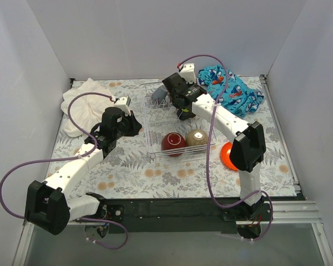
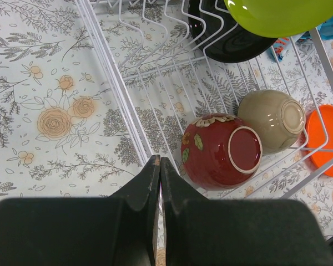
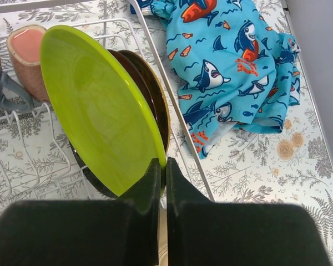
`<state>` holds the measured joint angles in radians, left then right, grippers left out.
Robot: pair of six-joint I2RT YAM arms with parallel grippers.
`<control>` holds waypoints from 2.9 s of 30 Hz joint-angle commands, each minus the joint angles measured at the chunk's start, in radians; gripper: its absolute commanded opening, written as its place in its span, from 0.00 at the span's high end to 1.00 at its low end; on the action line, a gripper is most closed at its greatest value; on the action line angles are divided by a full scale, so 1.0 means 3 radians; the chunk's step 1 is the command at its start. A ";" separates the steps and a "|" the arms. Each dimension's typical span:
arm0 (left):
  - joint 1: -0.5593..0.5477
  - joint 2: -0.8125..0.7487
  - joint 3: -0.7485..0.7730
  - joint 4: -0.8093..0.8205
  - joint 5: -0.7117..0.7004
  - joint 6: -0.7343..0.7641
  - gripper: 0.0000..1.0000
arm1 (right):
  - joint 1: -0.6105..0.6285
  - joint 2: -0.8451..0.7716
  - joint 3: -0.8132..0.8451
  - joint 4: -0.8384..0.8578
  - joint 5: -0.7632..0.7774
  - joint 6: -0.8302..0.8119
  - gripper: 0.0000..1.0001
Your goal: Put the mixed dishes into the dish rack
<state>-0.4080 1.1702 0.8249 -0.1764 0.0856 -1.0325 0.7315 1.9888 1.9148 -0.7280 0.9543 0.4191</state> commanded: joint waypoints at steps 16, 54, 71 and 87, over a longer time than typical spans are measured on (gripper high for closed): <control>-0.0005 -0.0117 -0.0004 -0.0066 0.0108 -0.0102 1.00 | 0.0098 0.0381 0.0213 -0.0104 0.0302 0.0439 0.99; 0.0087 0.0425 0.0431 0.0200 0.1044 0.0603 0.49 | -0.2264 -0.1900 -0.2420 -0.0656 -0.4392 -0.3349 0.27; 0.0087 0.0522 0.0456 -0.0260 0.1136 0.1539 0.46 | -0.3476 -0.0601 -0.2108 -0.1040 -0.4653 -0.4572 0.33; 0.0087 0.0824 0.0604 -0.0373 0.0993 0.1795 0.44 | -0.3650 0.0161 -0.1897 -0.1567 -0.4567 -0.5002 0.56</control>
<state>-0.3843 1.4094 0.9680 -0.2806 0.4004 -0.5247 -0.3660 2.0060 1.3743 -1.1126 -0.4335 -0.9760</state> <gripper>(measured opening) 0.553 0.466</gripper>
